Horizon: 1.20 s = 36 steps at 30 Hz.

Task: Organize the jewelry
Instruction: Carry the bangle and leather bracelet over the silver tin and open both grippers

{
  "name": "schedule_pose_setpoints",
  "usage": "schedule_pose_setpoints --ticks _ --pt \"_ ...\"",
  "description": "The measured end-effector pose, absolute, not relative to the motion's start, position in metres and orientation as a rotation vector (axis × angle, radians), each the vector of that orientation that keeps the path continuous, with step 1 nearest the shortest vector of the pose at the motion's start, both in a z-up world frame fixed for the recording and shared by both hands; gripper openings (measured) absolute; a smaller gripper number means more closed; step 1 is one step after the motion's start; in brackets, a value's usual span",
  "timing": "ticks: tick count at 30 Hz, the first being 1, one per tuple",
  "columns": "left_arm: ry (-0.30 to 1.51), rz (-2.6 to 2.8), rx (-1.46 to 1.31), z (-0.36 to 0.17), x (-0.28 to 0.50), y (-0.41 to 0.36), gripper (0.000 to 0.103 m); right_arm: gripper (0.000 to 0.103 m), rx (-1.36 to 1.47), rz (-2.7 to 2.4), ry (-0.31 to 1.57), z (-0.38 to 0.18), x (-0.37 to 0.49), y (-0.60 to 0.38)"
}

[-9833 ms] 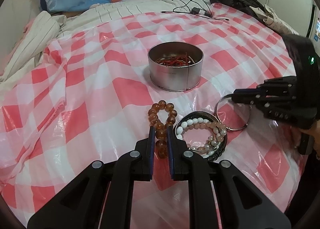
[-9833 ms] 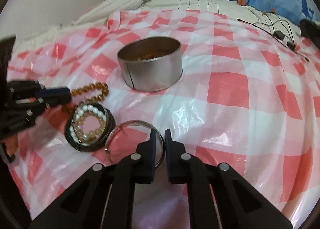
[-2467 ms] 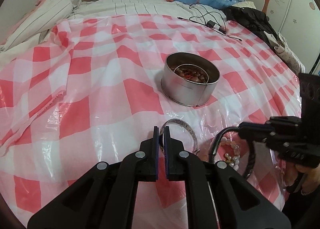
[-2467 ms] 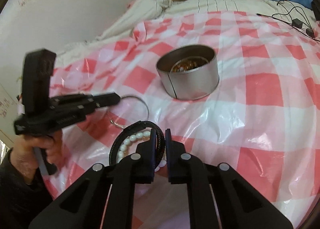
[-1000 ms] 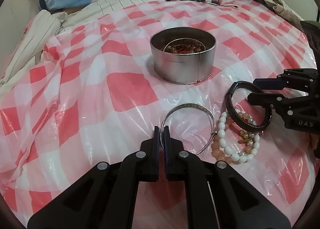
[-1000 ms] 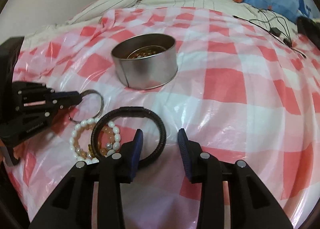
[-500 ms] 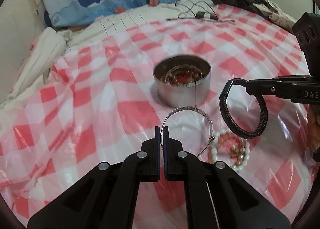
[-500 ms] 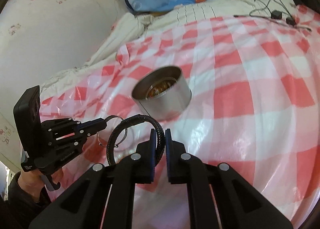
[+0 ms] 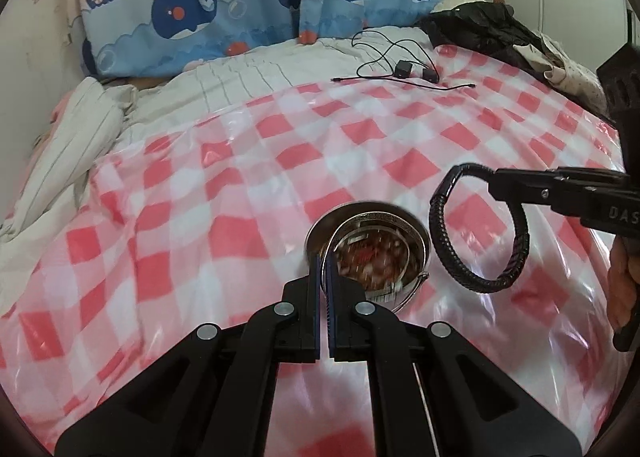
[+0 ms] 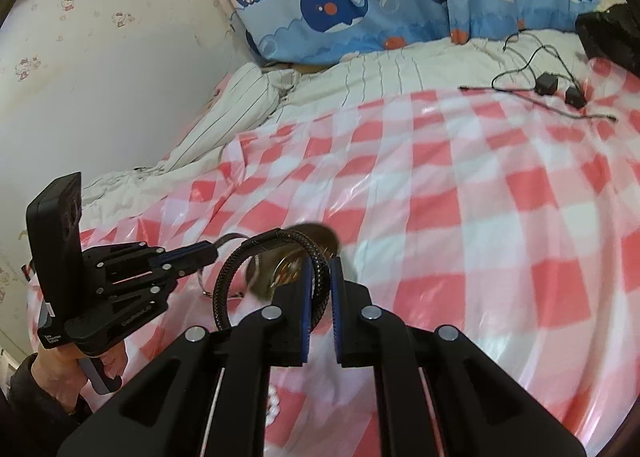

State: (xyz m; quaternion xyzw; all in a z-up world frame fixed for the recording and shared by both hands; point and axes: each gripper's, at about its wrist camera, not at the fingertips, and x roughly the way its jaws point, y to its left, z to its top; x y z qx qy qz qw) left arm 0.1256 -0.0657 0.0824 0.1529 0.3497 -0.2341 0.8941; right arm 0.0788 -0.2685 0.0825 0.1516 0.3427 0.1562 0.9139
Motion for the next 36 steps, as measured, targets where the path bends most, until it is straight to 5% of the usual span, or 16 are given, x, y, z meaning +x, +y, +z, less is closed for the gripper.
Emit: schedule_pose_setpoints --ticks 12,29,33,36 --pt "0.814 -0.521 0.324 0.05 0.16 -0.089 0.005 0.01 0.25 0.305 0.722 0.077 0.109 -0.261" --pt "0.795 -0.443 0.29 0.072 0.133 -0.031 0.011 0.01 0.18 0.357 0.762 0.067 0.135 -0.214" --pt "0.804 -0.458 0.289 0.068 0.118 -0.027 0.012 0.024 0.158 0.319 0.797 0.055 0.136 -0.213" --pt "0.83 -0.487 0.286 0.06 0.101 -0.025 0.013 0.024 0.166 0.297 0.766 0.066 0.121 -0.224"
